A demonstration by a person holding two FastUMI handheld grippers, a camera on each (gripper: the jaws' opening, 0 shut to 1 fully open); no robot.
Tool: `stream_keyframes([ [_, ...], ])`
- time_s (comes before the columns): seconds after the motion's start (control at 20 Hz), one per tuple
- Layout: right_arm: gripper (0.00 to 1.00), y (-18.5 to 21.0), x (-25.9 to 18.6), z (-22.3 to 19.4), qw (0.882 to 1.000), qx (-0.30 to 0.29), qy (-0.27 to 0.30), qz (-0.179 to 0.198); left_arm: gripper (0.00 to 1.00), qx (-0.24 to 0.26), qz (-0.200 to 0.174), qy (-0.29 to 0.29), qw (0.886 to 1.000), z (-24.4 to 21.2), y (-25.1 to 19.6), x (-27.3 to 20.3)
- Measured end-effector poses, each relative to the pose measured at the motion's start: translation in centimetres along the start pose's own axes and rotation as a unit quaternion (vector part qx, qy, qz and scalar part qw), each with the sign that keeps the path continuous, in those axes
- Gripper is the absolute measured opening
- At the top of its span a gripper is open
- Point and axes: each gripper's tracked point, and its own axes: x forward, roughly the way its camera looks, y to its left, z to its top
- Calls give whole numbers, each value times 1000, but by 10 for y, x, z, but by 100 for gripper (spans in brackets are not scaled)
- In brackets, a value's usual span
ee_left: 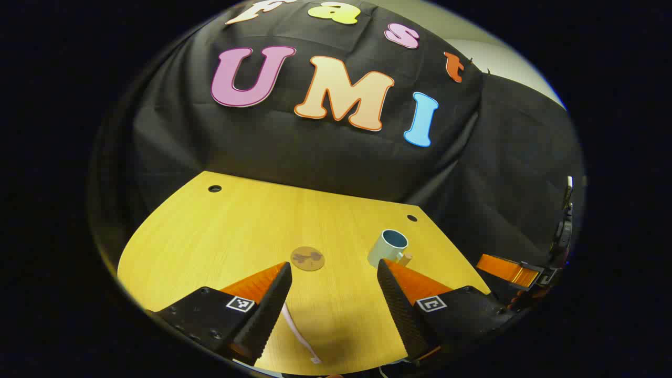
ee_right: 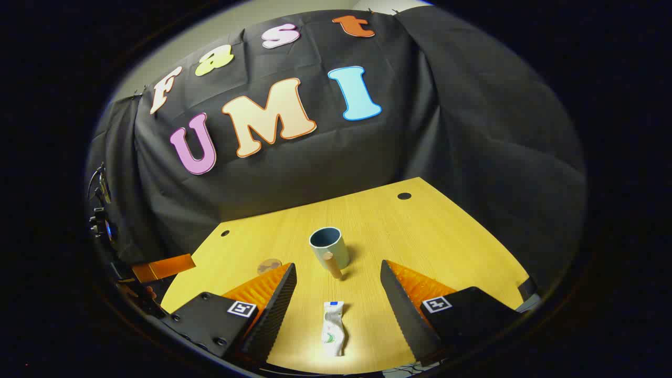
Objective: Put the toothbrush and toothpaste on the desktop into the cup, then pick up the cup and place it on the coaster on the desktop.
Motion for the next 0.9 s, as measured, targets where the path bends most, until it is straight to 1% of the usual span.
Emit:
stream_keyframes([
  [0.05, 98, 1, 1, -2, 1000, 1, 3, -3, 95, 1, -6, 0, 1000, 2, -1, 2],
  [0.25, 98, -1, 4, -10, 1000, -4, 13, -17, 95, 8, -24, 9, 1000, 0, -5, 14],
  [0.6, 98, -10, 11, -16, 999, -6, 23, -37, 95, 3, -22, 12, 1000, 3, 4, 26],
  [0.65, 94, -11, 11, -16, 999, -6, 25, -37, 95, 3, -19, 13, 1000, 2, 5, 27],
  [0.7, 98, -11, 11, -16, 999, -7, 27, -37, 95, 4, -17, 16, 1000, 1, 6, 28],
  [0.75, 98, -10, 11, -16, 999, -7, 28, -36, 95, 5, -12, 16, 1000, 1, 9, 27],
  [0.8, 94, -10, 11, -17, 999, -8, 30, -36, 96, 4, -8, 15, 1000, 1, 11, 27],
  [0.9, 94, -9, 11, -19, 999, -7, 35, -34, 95, 0, -7, 17, 1000, -1, 12, 26],
])
